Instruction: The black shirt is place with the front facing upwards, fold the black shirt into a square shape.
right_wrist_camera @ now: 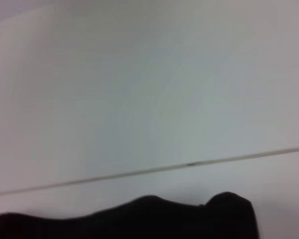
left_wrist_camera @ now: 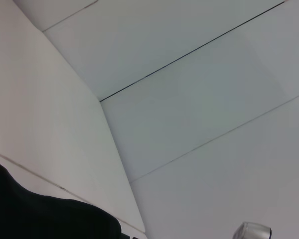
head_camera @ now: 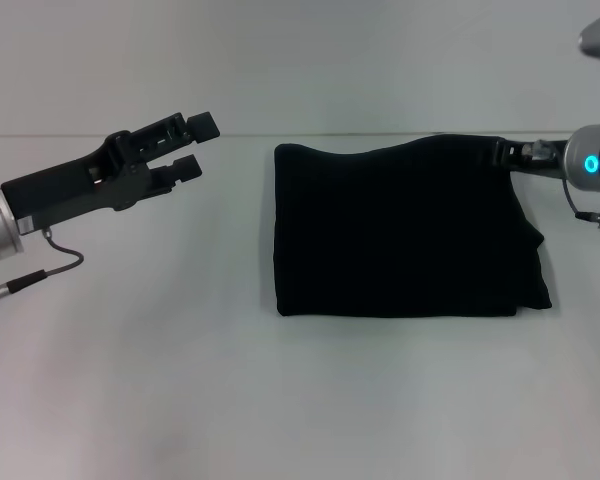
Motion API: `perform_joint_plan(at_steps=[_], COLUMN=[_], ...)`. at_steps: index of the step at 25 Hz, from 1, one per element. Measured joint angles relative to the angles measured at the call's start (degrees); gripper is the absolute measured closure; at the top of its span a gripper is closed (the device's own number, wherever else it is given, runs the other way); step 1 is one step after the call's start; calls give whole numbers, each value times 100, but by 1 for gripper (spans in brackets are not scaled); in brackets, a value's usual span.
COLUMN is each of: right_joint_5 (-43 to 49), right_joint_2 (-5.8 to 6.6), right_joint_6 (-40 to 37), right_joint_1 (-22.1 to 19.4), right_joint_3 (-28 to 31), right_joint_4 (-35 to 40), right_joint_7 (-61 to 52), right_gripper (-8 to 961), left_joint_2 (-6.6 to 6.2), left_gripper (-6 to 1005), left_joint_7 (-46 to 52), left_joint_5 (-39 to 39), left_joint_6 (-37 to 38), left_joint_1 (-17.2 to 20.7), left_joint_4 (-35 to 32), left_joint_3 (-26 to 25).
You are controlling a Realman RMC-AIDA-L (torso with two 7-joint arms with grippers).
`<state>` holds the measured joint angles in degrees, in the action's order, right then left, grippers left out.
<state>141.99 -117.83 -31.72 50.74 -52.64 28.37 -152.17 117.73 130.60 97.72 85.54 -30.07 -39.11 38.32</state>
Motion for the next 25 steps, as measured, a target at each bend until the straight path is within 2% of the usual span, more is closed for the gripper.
perform_joint_plan(at_steps=[3, 6, 7, 9, 11, 12, 13, 14, 16, 18, 20, 22, 25], right_joint_5=[328, 624, 533, 415, 7, -891, -891, -1444, -2735, -4061, -4941, -5410, -5428], right_joint_2=[55, 220, 316, 333, 307, 205, 205, 166, 167, 261, 404, 531, 574], right_joint_6=[184, 66, -340, -592, -1148, -1746, -1746, -2046, -2718, -3405, -3956, -4319, -4612], right_joint_1=[62, 36, -112, -226, -560, -1075, -1075, -1349, -1807, -2185, -2451, -2620, -2786], right_joint_3=[-39, -4, 88, 151, 294, 478, 478, 594, 882, 1254, 1613, 1928, 2239], right_joint_4=[-166, -116, 234, 510, 1268, 2037, 2037, 2271, 2412, 2089, 1383, 717, 344], right_joint_7=[-189, -645, -763, -742, -563, -35, -35, 309, 1204, 2177, 2901, 3308, 3523], right_gripper=[524, 513, 510, 502, 495, 492, 488, 484, 477, 470, 463, 456, 445], left_joint_2=[-5, -21, -32, -36, -67, -80, -122, -152, -173, -154, -105, -32, 131], left_gripper=[62, 62, 62, 62, 62, 62, 62, 62, 63, 63, 63, 63, 64], left_joint_7=[0, 0, 0, 0, 5, 9, 36, 70, 139, 208, 259, 342, 488], left_joint_5=[0, 0, 0, 2, 57, 86, 198, 305, 484, 577, 603, 650, 818], left_joint_6=[-7, -18, -11, -4, 11, 16, 26, 26, -6, -98, -197, -268, -325], left_joint_1=[17, 43, 56, 60, 67, 69, 74, 81, 111, 166, 200, 211, 163], left_joint_4=[0, 0, -3, -5, -15, -15, 2, 31, 100, 144, 163, 194, 274], left_joint_3=[-1, -19, -65, -80, -72, -61, -29, -18, -27, -32, -12, 5, 10])
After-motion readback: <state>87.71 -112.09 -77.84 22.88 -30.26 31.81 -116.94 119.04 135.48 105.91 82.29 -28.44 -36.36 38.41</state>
